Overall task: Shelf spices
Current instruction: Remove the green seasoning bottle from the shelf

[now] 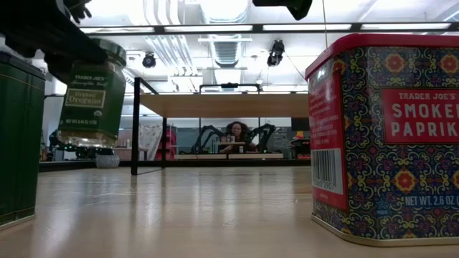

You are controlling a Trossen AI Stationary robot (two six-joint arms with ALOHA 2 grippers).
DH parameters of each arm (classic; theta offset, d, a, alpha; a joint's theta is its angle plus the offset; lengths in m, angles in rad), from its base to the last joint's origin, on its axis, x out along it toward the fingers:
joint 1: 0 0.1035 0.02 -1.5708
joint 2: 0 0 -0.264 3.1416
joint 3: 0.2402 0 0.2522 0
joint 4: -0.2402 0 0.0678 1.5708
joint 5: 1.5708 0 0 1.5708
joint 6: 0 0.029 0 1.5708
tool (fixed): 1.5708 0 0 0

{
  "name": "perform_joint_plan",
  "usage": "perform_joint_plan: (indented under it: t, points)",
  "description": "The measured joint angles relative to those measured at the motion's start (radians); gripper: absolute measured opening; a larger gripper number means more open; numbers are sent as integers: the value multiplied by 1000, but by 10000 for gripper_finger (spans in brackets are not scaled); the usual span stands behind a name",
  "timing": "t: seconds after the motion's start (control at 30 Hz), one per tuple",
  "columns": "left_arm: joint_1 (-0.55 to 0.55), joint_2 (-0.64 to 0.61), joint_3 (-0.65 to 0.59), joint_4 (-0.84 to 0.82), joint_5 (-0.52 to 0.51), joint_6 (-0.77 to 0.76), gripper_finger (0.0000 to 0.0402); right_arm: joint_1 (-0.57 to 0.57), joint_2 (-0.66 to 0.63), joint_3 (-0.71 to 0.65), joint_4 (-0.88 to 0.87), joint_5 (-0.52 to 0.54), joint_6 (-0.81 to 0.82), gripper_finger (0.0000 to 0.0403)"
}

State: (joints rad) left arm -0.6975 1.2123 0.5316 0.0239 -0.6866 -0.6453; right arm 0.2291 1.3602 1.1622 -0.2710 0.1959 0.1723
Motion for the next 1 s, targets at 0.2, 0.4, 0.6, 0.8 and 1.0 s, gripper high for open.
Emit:
perform_joint_plan:
  t: [0.2, 0.4, 0.6, 0.8, 1.0]
  points:
    - [0, 31, -11, 9, -11, -44, 187, 11, 0, 0, 0, 0, 4, 204]
    - [0, 103, -8, 79, -3, -43, 187, 11, 0, 0, -1, 0, 4, 204]
    - [0, 151, 24, 84, 24, -18, 189, 11, 0, 0, -6, 0, 3, 204]
    - [1, 165, 31, 66, 49, -18, 203, 11, 0, 0, -8, 0, 3, 204]
    - [1, 165, 30, 66, 51, -21, 220, 11, 0, 0, -8, 0, 3, 204]
